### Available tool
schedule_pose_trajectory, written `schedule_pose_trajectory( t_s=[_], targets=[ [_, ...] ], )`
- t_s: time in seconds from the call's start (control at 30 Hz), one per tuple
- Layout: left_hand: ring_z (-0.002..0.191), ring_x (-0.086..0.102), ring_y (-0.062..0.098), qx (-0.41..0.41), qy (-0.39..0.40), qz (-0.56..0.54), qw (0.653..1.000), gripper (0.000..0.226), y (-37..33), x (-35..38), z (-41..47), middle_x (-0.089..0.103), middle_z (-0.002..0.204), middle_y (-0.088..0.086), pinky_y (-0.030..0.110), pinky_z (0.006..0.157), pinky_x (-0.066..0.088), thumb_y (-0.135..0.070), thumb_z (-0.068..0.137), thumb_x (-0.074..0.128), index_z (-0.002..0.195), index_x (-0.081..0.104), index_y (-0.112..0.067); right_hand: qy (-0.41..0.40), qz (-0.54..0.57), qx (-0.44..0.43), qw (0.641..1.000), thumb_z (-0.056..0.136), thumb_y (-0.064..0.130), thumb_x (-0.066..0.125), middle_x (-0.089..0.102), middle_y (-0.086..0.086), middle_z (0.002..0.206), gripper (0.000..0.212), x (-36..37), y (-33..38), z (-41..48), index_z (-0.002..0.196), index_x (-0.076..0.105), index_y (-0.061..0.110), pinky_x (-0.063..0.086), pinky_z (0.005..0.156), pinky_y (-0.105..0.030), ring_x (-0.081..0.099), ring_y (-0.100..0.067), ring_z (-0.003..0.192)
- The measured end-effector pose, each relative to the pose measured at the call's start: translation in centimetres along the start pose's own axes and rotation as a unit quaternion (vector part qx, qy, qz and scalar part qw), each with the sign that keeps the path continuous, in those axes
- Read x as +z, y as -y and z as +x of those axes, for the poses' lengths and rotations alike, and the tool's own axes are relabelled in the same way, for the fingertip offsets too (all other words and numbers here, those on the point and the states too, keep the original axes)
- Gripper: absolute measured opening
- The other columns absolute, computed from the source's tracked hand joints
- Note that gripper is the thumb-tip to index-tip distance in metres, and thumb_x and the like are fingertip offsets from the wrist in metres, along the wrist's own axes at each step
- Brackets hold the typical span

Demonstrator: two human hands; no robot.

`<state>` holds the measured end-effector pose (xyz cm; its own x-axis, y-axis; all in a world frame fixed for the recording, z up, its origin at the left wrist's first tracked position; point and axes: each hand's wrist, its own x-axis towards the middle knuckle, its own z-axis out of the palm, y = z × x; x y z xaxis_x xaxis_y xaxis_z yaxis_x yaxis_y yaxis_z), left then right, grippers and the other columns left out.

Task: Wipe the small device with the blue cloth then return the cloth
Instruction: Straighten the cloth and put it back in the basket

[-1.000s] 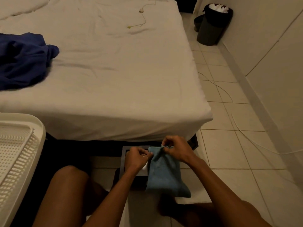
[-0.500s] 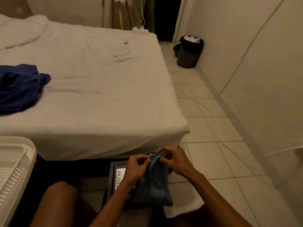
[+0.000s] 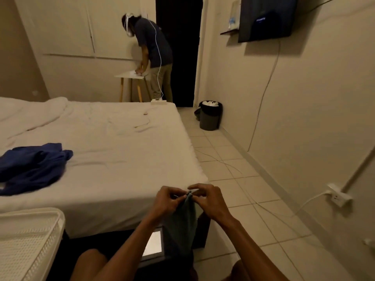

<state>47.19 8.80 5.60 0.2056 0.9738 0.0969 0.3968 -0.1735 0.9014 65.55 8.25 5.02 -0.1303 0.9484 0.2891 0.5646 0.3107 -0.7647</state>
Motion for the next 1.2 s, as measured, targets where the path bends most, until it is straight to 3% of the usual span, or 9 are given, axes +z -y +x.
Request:
schedule_pose_trajectory(
  t_s=[0.1,0.23,0.37,0.6,0.73,0.83,1.0,1.1,1.2],
  targets=[
    [0.079,0.071,0.007,0.01,-0.004,0.028,1.0,0.011,-3.1,-2.0,-1.2,0.078,0.085,-0.007,0.015,0.066,0.05,-0.024,0.087,0.075,0.096,0.08,-0.026,-0.028,0.028,-0.015,0.999,0.088,0.017,0.075,0.076,0.007,0.096,0.022,-1.2,3.3,-0.8,0.11,0.076,0.018,0.053,0.076,-0.01,0.071,0.001,0.085],
    [0.077,0.073,0.011,0.025,-0.013,0.048,0.998,0.01,-6.8,-3.6,-2.4,0.078,0.08,-0.005,0.018,0.067,0.054,-0.019,0.084,0.077,0.087,0.08,-0.028,-0.067,0.016,-0.036,0.997,0.088,0.02,0.073,0.074,0.013,0.09,0.014,-2.1,6.3,-1.8,0.1,0.073,0.026,0.058,0.079,-0.019,0.071,-0.001,0.082],
    [0.072,0.074,0.011,0.027,-0.02,0.071,0.997,0.009,-8.9,-4.3,-3.3,0.076,0.077,-0.002,0.021,0.069,0.059,-0.016,0.081,0.08,0.09,0.08,-0.016,-0.078,-0.005,-0.042,0.996,0.09,0.024,0.07,0.072,0.013,0.089,0.009,-2.7,8.0,-2.6,0.096,0.067,0.029,0.059,0.08,-0.024,0.071,-0.004,0.084],
    [0.081,0.069,0.004,0.031,-0.036,0.132,0.99,0.013,-7.7,-4.7,-6.1,0.073,0.084,-0.01,0.011,0.061,0.048,-0.021,0.081,0.078,0.095,0.079,-0.02,-0.078,-0.057,-0.064,0.993,0.091,0.017,0.07,0.071,0.006,0.093,0.012,-4.3,10.2,-2.8,0.101,0.067,0.023,0.06,0.08,-0.023,0.069,-0.006,0.083],
    [0.074,0.071,0.006,-0.031,-0.038,0.189,0.981,0.014,-4.6,-3.8,-8.0,0.077,0.078,-0.005,0.026,0.069,0.058,-0.019,0.074,0.078,0.086,0.081,-0.025,-0.079,-0.051,-0.066,0.993,0.092,0.015,0.068,0.072,0.002,0.094,0.013,-5.2,10.7,-3.2,0.105,0.067,0.02,0.061,0.081,-0.029,0.07,-0.01,0.084],
    [0.071,0.07,0.007,-0.06,-0.026,0.233,0.97,0.014,-3.5,-3.5,-8.9,0.078,0.078,0.002,0.03,0.067,0.054,-0.014,0.072,0.074,0.083,0.081,-0.018,-0.097,-0.045,-0.064,0.992,0.092,0.011,0.068,0.072,-0.001,0.094,0.015,-6.3,11.4,-3.3,0.106,0.068,0.017,0.062,0.081,-0.031,0.07,-0.013,0.085],
    [0.082,0.07,0.018,-0.1,-0.011,0.297,0.95,0.019,-5.2,-5.0,-9.8,0.076,0.096,0.004,0.029,0.07,0.055,-0.024,0.082,0.073,0.1,0.075,-0.023,-0.094,-0.091,-0.052,0.99,0.094,0.013,0.066,0.069,0.001,0.096,0.014,-8.8,12.4,-3.7,0.106,0.067,0.019,0.061,0.077,-0.032,0.069,-0.016,0.086],
    [0.061,0.067,0.014,-0.141,0.022,0.294,0.945,0.019,-9.0,-8.5,-9.5,0.077,0.078,0.002,0.026,0.054,0.057,-0.011,0.085,0.065,0.099,0.075,-0.018,-0.106,-0.12,-0.031,0.987,0.094,0.015,0.067,0.066,0.001,0.097,0.013,-10.0,12.1,-4.5,0.107,0.066,0.016,0.061,0.076,-0.032,0.066,-0.016,0.085],
    [0.061,0.067,0.016,-0.164,0.019,0.257,0.952,0.023,-13.6,-11.7,-9.3,0.077,0.087,0.01,0.023,0.049,0.054,-0.004,0.085,0.063,0.103,0.076,-0.01,-0.114,-0.13,-0.015,0.985,0.093,0.014,0.067,0.066,-0.002,0.098,0.012,-10.0,12.2,-5.0,0.105,0.065,0.014,0.061,0.078,-0.037,0.066,-0.019,0.087]
  ],
)
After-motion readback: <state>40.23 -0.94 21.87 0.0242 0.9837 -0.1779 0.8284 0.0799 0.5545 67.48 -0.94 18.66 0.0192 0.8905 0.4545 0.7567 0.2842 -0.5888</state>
